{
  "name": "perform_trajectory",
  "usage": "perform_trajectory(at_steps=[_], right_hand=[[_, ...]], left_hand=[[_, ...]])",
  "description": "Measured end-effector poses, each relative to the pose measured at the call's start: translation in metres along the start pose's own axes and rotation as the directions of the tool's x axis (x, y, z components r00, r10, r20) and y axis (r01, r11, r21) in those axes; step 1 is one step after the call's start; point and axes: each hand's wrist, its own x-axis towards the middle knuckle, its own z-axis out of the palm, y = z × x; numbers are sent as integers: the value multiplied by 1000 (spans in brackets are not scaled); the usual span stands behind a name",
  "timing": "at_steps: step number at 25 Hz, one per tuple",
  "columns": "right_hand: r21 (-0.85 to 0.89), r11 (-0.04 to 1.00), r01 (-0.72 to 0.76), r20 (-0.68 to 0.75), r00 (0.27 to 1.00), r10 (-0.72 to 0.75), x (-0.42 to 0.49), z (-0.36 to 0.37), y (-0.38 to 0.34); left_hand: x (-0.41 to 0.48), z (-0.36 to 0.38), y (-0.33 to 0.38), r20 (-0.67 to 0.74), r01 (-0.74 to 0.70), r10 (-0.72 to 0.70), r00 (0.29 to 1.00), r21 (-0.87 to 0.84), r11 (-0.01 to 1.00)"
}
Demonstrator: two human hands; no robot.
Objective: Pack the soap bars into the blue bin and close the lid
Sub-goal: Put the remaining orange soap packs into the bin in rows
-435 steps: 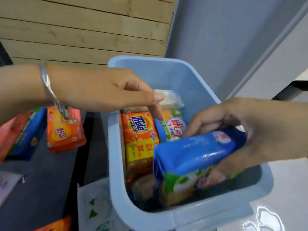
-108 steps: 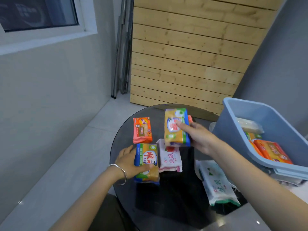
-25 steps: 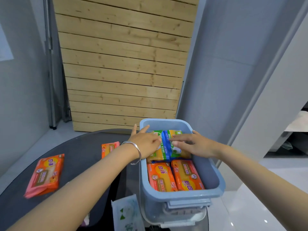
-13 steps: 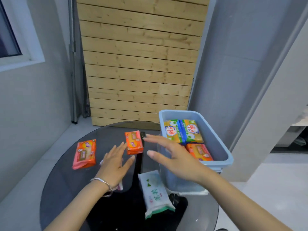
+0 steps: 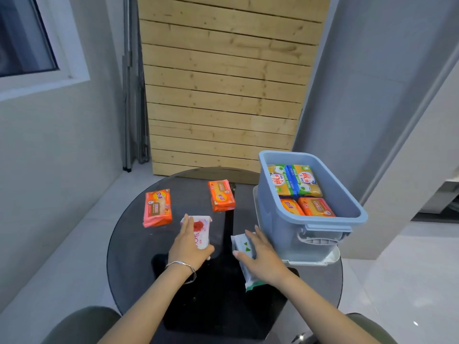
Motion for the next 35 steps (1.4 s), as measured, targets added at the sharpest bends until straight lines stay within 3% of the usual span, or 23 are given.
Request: perform_trajectory(at_steps=[2,4,7,9,12,16,20,24,26,29,32,35], right_hand=[[75,997,-5,22,1000,3,6,8,-1],[283,958,-42,79,997,20,14,8,-11],[688,696,-206,220,973,71,26,5,-30],[761,601,-245,235,967,96,39,3,-40],[656,741,-141,6,983,182,74,-5,-49],[594,784,-181,-120,944,309,136,1,-53],[445,835,-324,-164,887,432,184,21,-57],[157,915,-371,-294,867,402,202,31,-56],[200,923,-329,-290,880,376,200,30,-57],[418,887,-197,-284,899,334,183,16,-72],[612,791,12,-361,894,266,156,-17,-95],[688,698,198,-427,888,169,121,-62,-107]], left_hand=[[-5,1,-6,30,-27,28,999,-23,999],[-6,-2,-10,97,-43,55,994,-122,992],[5,-21,-9,128,-17,46,991,-219,976],[19,-42,-11,-17,-32,29,999,-217,976],[49,-69,-22,-339,-35,1,941,-93,995],[87,-73,-44,-250,290,-292,923,-44,956],[112,-59,-57,-221,319,-312,924,0,948],[129,-59,-59,-263,336,-310,914,59,940],[125,-58,-57,-273,271,-255,928,22,962],[108,-58,-47,-304,129,-169,937,-147,981],[99,-76,-13,-355,-5,-146,923,-393,919],[95,-95,38,-344,-124,-74,936,-520,845]])
